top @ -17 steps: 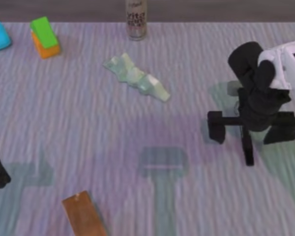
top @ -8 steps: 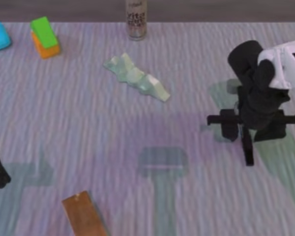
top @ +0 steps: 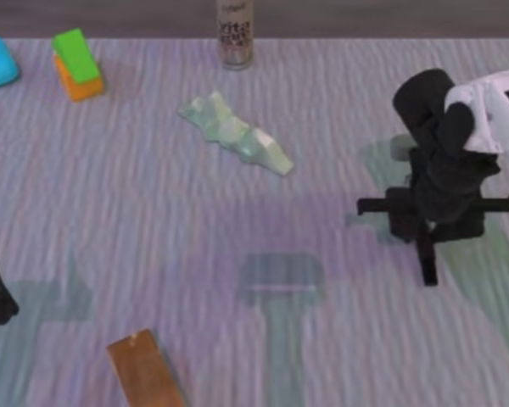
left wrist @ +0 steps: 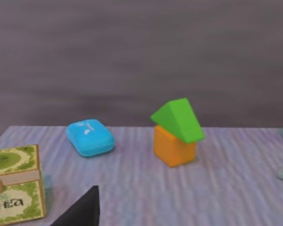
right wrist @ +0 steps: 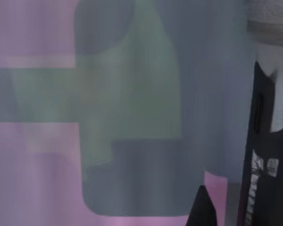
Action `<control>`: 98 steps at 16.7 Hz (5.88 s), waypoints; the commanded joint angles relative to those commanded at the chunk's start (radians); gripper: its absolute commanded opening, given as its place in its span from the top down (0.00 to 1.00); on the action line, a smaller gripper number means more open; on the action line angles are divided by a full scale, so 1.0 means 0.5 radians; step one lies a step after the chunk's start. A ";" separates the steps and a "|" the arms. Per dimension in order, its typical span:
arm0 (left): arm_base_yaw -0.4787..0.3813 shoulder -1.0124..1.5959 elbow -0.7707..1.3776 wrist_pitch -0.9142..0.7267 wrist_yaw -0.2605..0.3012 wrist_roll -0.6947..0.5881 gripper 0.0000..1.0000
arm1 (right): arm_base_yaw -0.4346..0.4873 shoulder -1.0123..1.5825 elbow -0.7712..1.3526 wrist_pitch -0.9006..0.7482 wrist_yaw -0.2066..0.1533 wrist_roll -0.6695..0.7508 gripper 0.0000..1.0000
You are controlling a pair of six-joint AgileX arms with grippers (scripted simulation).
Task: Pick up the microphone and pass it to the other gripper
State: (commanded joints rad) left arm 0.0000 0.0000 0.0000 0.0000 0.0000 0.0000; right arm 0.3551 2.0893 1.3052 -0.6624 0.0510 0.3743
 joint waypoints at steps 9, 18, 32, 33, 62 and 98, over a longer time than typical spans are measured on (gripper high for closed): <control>0.000 0.000 0.000 0.000 0.000 0.000 0.00 | 0.008 -0.122 -0.155 0.708 -0.232 -0.167 1.00; 0.000 0.000 0.000 0.000 0.000 0.000 0.00 | -0.008 -0.443 -0.617 2.257 -0.703 -0.507 1.00; 0.000 0.000 0.000 0.000 0.000 0.000 0.00 | 0.016 -0.752 -0.841 2.998 -0.921 -0.706 1.00; 0.000 0.000 0.000 0.000 0.000 0.000 0.00 | 0.058 -0.780 -0.850 2.986 -0.882 -0.704 1.00; -0.438 1.053 0.708 0.328 0.424 0.064 0.00 | 0.542 -1.136 -0.965 2.832 -0.413 -0.673 1.00; -1.168 3.038 2.052 0.932 0.619 0.121 0.30 | 0.542 -1.136 -0.965 2.832 -0.413 -0.673 1.00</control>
State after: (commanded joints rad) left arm -0.5842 1.5189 1.0258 0.4658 0.3097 0.0604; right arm 0.6261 1.5211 0.8229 0.7536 -0.1557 0.0378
